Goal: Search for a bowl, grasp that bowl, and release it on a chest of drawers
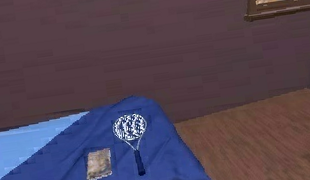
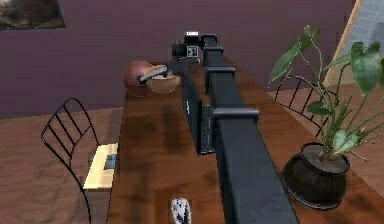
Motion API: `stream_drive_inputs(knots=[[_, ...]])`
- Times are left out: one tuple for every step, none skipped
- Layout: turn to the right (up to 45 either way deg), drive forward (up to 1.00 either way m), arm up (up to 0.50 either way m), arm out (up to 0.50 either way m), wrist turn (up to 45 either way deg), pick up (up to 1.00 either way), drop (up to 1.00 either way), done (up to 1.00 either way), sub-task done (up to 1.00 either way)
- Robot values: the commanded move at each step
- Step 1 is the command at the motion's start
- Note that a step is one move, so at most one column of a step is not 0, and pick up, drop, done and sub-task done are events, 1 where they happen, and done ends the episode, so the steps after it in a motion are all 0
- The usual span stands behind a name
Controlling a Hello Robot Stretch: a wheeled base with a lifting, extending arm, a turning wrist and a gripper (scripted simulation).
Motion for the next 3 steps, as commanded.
stream_drive_inputs(knots=[[0.0,0.00,0.00,0.00,-45.0,0.00,0.00,0.00,0.00],[0.0,0.00,0.00,0.00,-45.0,0.00,0.00,0.00,0.00],[0.0,0.00,0.00,0.00,-3.0,0.00,0.00,0.00,0.00]])
